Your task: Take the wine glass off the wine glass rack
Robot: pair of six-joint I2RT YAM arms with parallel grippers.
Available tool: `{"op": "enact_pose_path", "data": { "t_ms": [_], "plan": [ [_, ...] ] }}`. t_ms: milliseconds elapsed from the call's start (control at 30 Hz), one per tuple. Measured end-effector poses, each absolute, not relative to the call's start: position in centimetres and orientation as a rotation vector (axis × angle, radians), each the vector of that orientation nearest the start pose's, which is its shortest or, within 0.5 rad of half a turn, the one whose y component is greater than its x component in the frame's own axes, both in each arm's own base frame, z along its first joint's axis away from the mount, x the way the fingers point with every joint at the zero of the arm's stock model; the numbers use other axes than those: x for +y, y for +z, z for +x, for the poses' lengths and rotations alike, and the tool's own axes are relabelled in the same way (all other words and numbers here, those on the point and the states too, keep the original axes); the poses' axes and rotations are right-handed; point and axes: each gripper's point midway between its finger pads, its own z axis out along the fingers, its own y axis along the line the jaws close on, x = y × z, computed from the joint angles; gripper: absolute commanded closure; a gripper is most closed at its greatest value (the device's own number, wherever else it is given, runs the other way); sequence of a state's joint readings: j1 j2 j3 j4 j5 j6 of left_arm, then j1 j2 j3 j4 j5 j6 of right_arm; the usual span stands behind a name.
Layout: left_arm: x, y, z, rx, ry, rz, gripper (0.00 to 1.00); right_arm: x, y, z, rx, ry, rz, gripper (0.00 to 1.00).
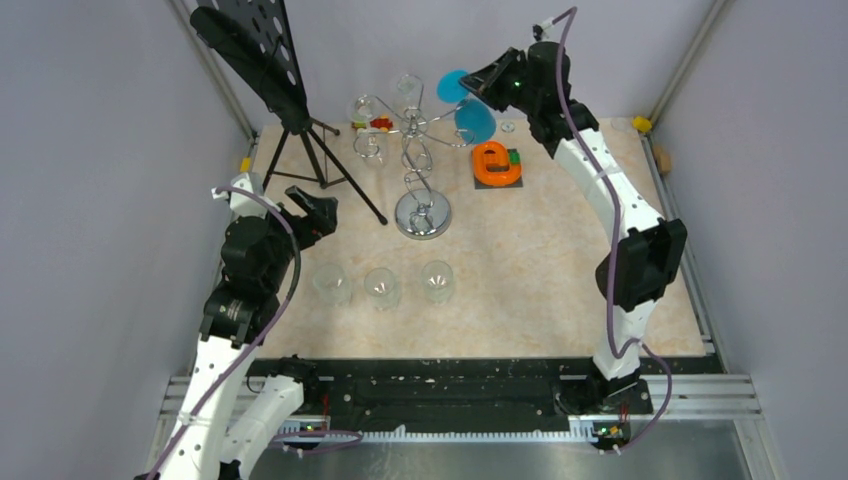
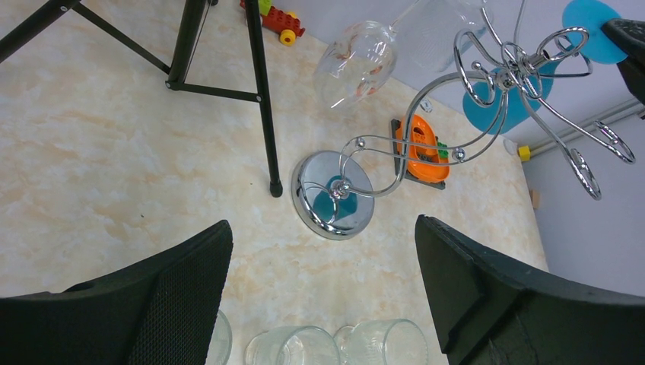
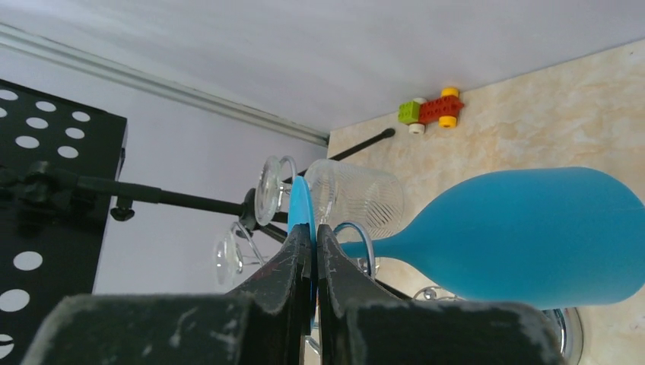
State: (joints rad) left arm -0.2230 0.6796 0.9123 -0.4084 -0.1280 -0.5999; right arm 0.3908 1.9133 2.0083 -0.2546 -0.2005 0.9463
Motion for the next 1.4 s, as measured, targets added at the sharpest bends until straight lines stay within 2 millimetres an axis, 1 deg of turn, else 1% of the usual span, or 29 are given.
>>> {"op": "enact_pose_path", "data": {
  "t_ms": [167,267,400,467,600,900,1033,1167,1400],
  "plan": [
    [-6.3,31.7,27.3,1.716,-0.49,-0.424,0.07,27.5,40.1,50.4,1.79,1.129,0.388,1.0],
    [-6.3,31.6,27.3,1.716,-0.489,-0.425,0.07,27.2,40.1,49.8,1.785,1.141,0.408,1.0],
    [-6.3,31.6,27.3,1.715,-0.489,-0.425,0.07,27.2,39.3,49.1,1.8,1.167,0.436,1.0],
    [-6.3,31.6,27.3,1.715,-0.489,-0.425,0.07,27.4,38.7,48.8,1.815,1.189,0.443,1.0],
    [-6.3,31.6,27.3,1.715,-0.489,-0.425,0.07,28.1,38.3,48.5,1.825,1.239,0.437,1.0],
    [-6.3,31.6,27.3,1.716,-0.489,-0.425,0.07,30.0,39.3,47.4,1.818,1.303,0.383,1.0],
    [-6.3,31.6,27.3,1.716,-0.489,-0.425,0.07,31.0,40.2,47.6,1.797,1.319,0.35,1.0],
    [-6.3,31.6,27.3,1.716,-0.488,-0.426,0.07,31.5,40.5,48.1,1.776,1.316,0.328,1.0],
    [-6.2,31.5,27.3,1.717,-0.487,-0.426,0.07,31.8,39.6,50.0,1.744,1.285,0.322,1.0]
  ]
}}
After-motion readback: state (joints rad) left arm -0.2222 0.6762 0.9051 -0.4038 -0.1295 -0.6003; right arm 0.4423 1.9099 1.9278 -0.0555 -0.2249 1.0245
